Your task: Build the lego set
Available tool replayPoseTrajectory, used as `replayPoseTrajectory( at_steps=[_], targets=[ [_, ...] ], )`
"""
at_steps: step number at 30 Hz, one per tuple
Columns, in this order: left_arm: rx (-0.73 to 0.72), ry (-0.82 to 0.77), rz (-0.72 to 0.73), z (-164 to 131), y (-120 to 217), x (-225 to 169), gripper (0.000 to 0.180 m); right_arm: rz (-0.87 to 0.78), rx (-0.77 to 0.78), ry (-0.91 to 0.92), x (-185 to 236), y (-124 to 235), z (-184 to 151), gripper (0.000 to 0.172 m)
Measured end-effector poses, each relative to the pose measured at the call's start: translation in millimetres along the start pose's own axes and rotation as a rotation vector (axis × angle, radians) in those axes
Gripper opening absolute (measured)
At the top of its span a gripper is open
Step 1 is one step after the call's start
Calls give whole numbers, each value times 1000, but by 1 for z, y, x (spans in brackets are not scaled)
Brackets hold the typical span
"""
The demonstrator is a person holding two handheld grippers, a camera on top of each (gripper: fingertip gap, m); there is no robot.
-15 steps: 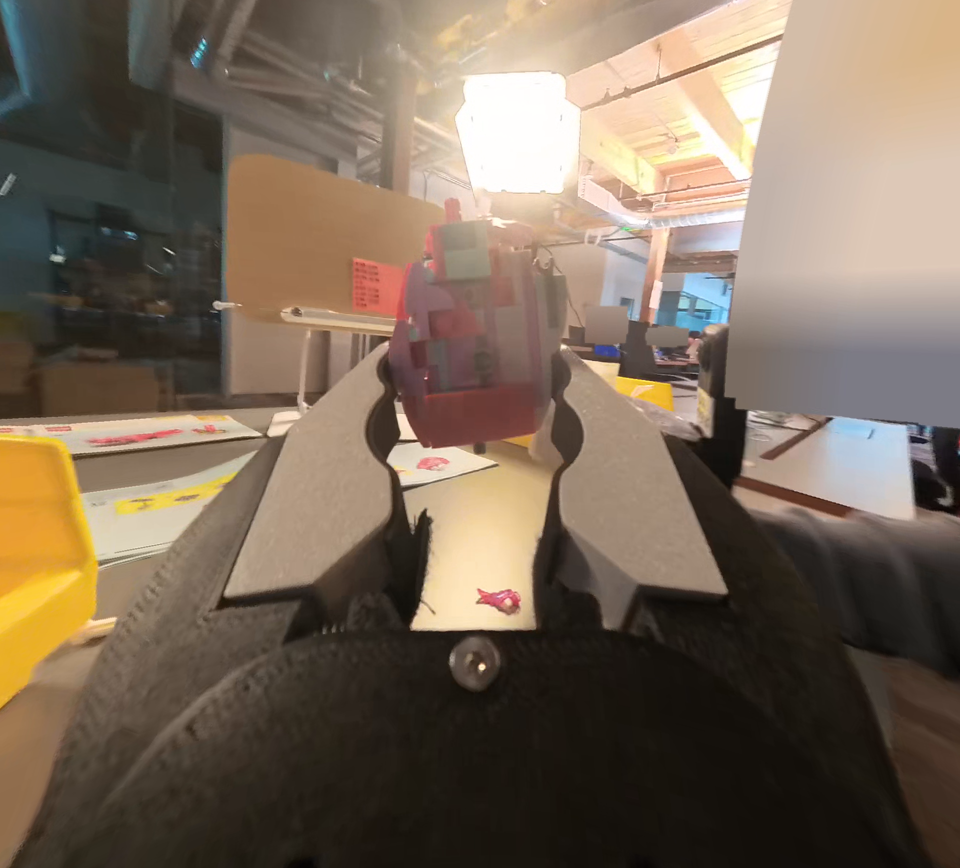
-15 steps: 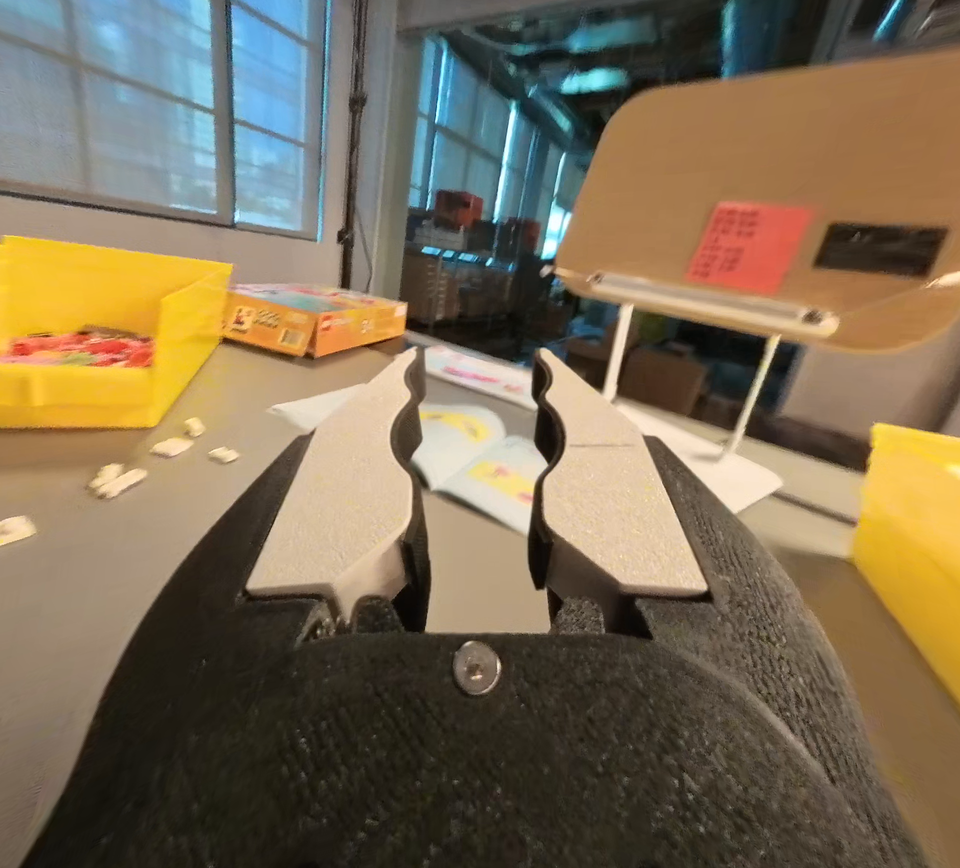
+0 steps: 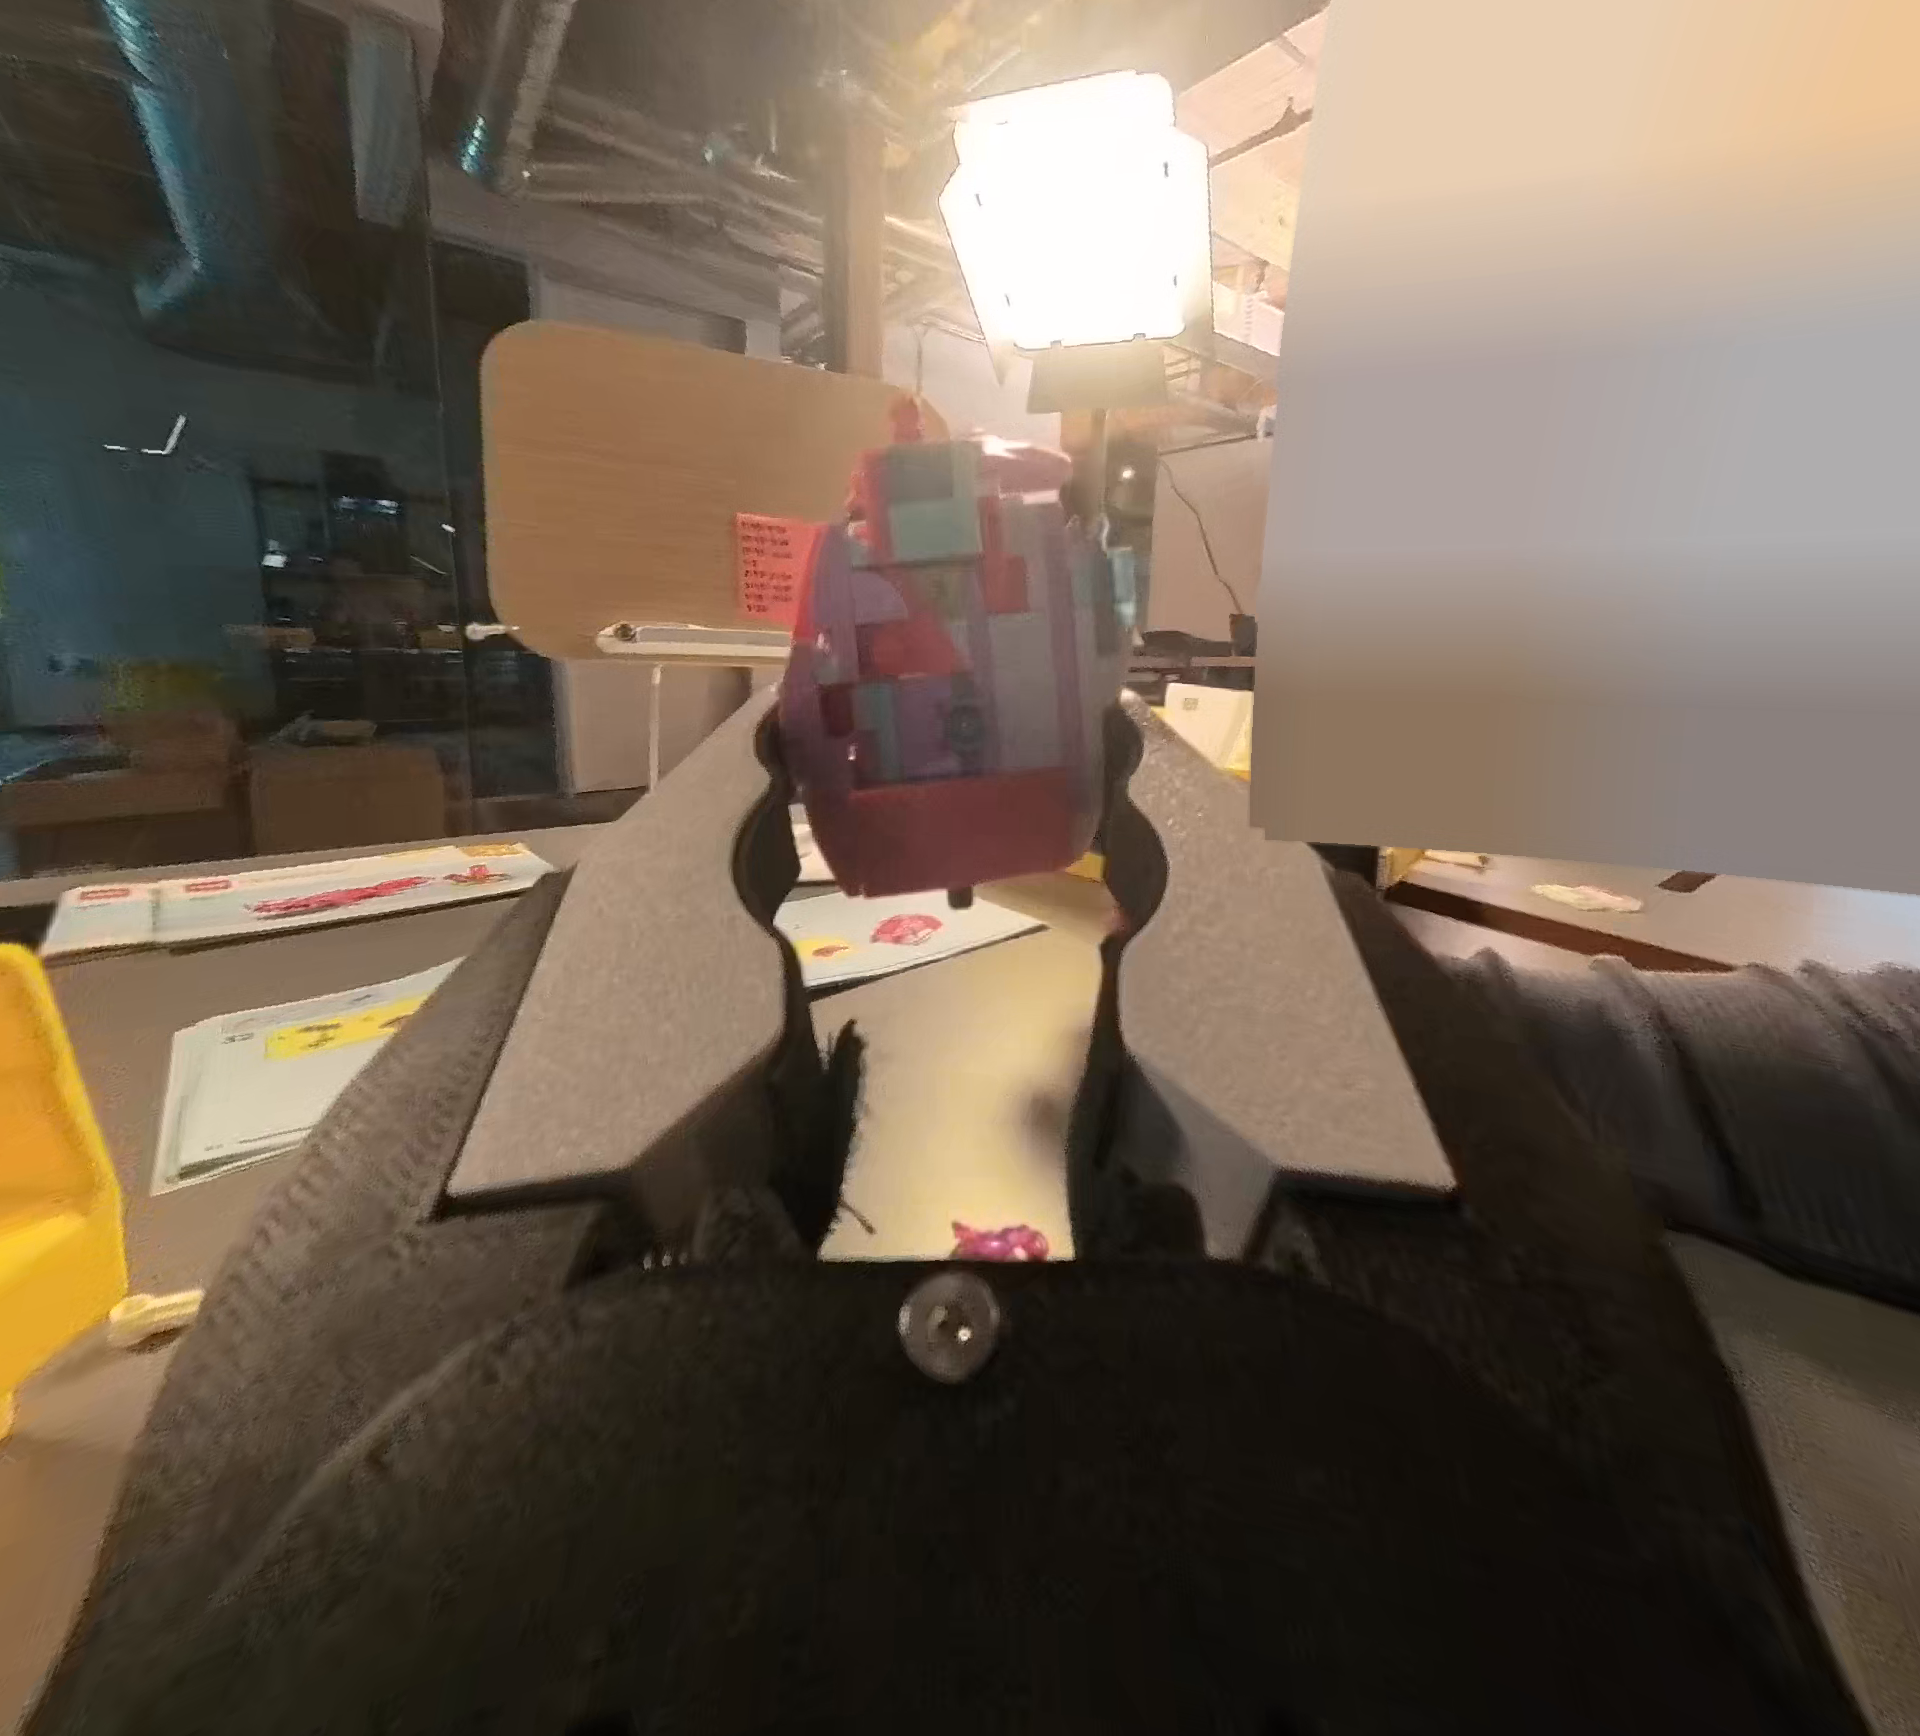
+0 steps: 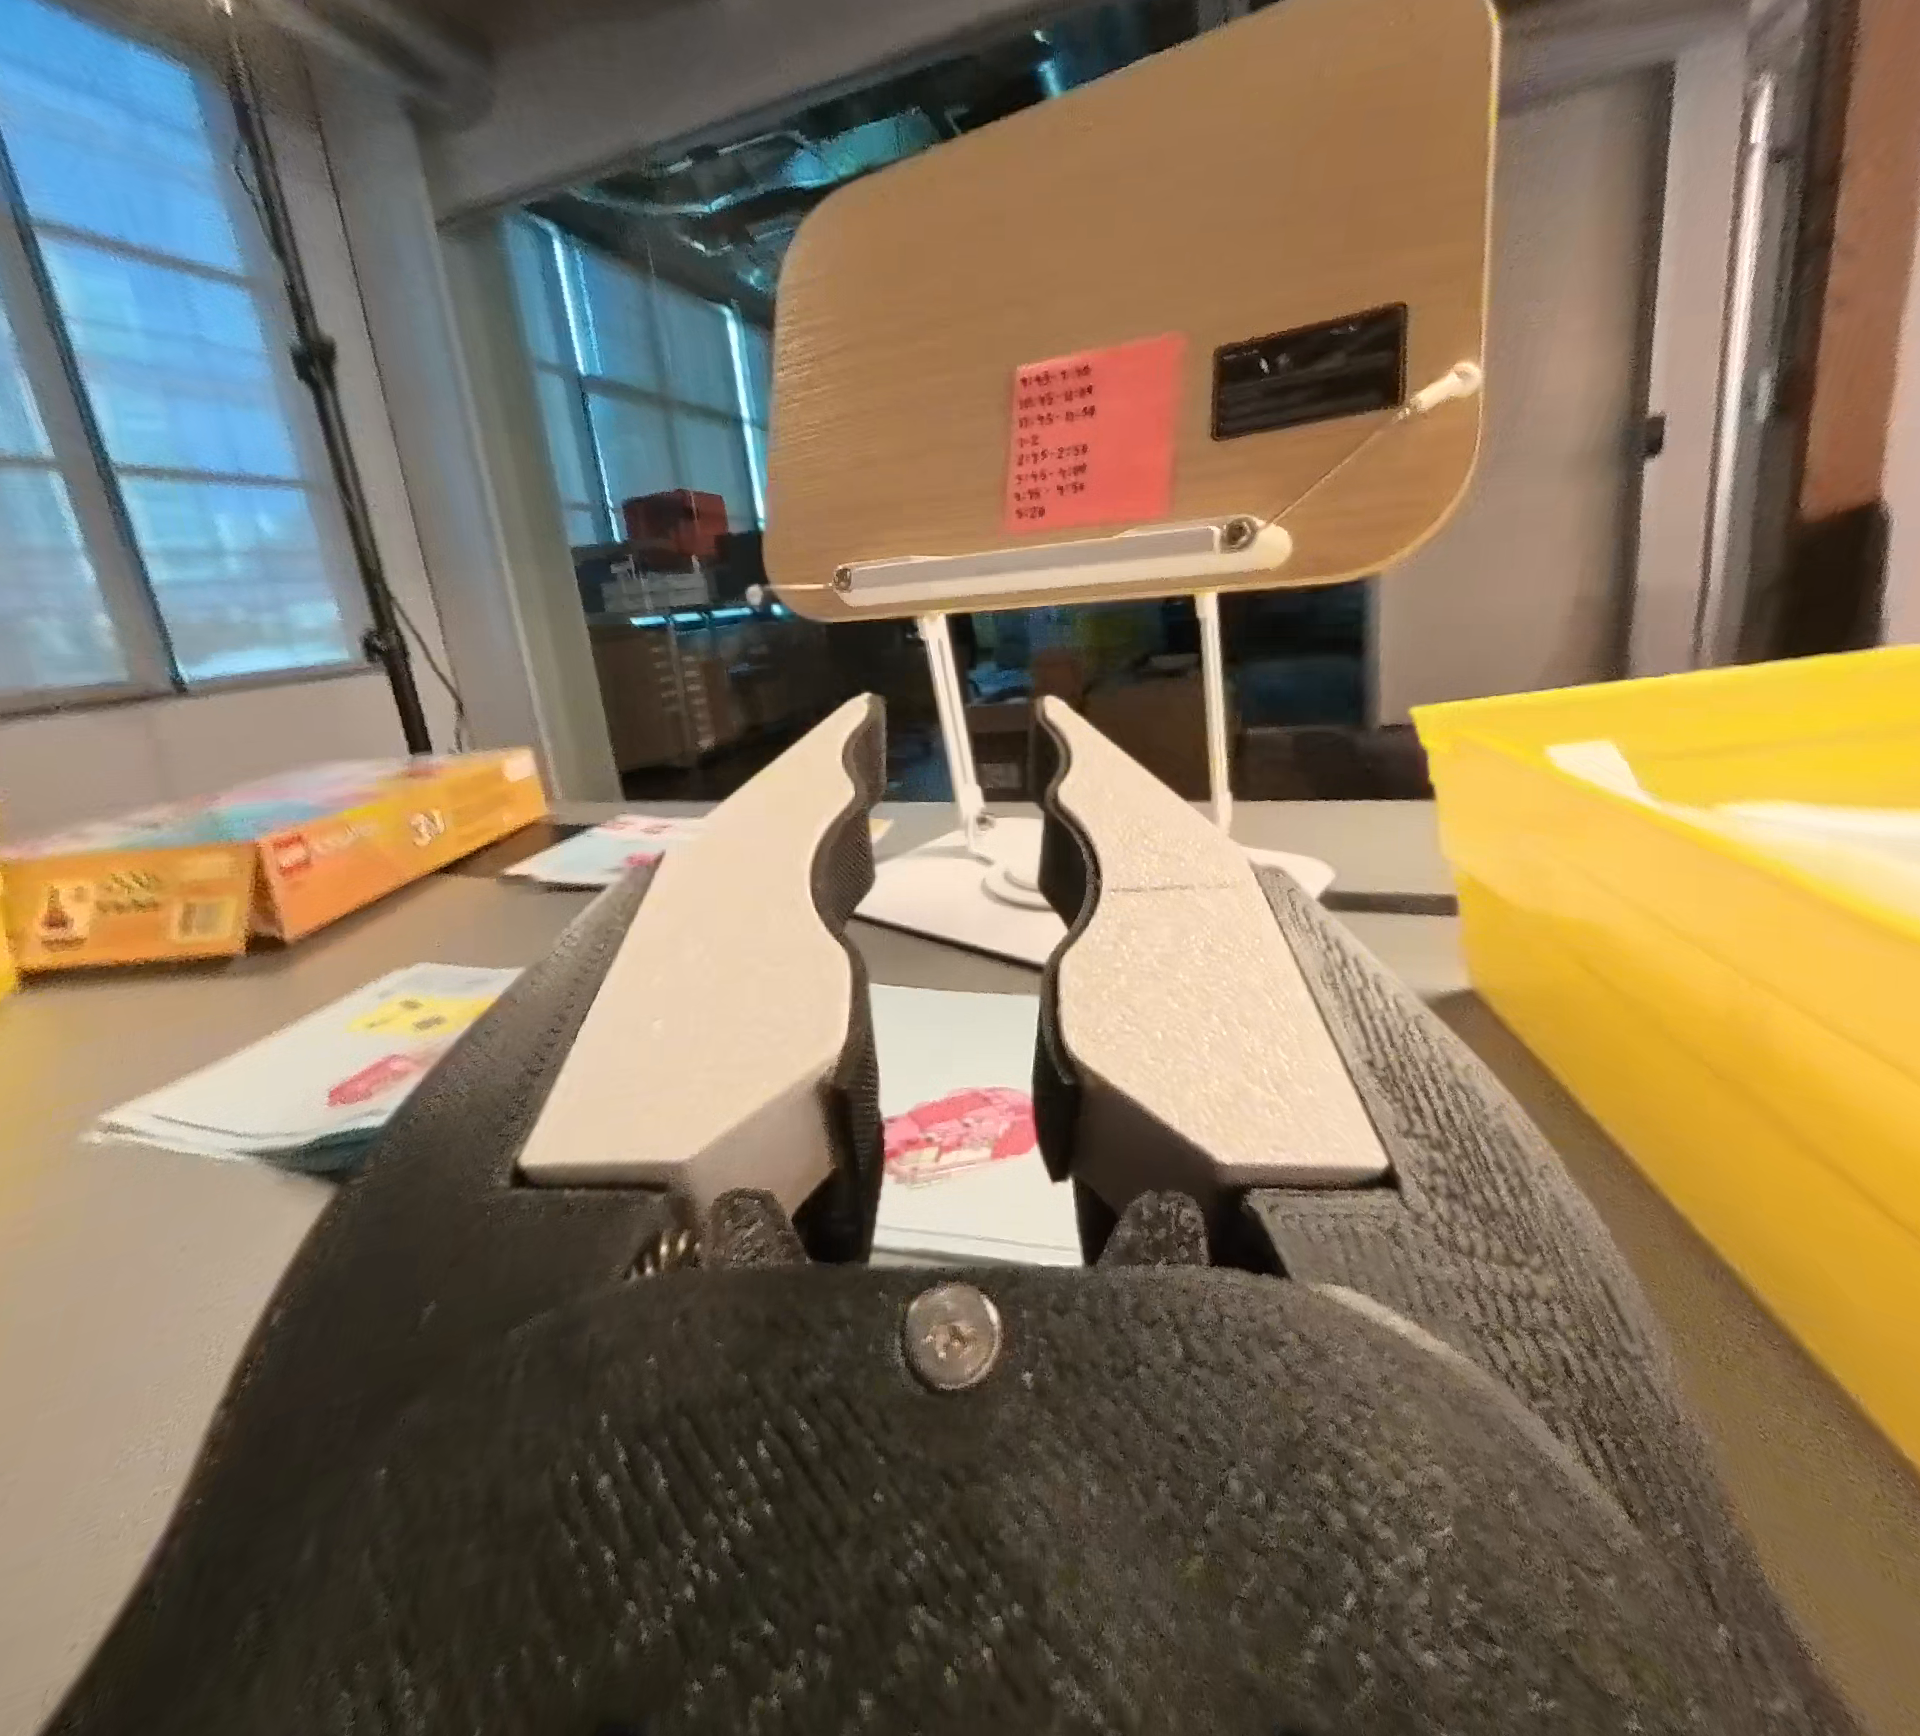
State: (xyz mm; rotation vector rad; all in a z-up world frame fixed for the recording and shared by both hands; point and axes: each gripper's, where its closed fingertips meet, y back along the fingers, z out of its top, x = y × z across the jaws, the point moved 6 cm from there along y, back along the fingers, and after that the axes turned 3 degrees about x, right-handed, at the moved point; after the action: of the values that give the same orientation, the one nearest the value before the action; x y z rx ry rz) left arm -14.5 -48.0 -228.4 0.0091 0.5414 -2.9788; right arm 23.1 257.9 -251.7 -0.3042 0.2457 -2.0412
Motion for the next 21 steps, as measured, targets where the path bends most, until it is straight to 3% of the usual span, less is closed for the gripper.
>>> replayPoseTrajectory(
  at_steps=[5,8,14,18,21],
  targets=[
    [33,-108,19,-6,-8,-5,57,22,29,-144,-10,-5,-6,22],
    [61,-159,20,-10,-9,-8,57,6,85,-133,-14,-9,-12,21],
    [64,-181,31,-11,-5,-11,57,18,43,-156,-15,-5,-7,19],
    [52,-185,67,-10,-2,-8,57,75,34,-54,1,-5,-3,19],
    [69,-228,163,-10,-1,0,57,234,23,64,34,-3,1,22]
  ],
)
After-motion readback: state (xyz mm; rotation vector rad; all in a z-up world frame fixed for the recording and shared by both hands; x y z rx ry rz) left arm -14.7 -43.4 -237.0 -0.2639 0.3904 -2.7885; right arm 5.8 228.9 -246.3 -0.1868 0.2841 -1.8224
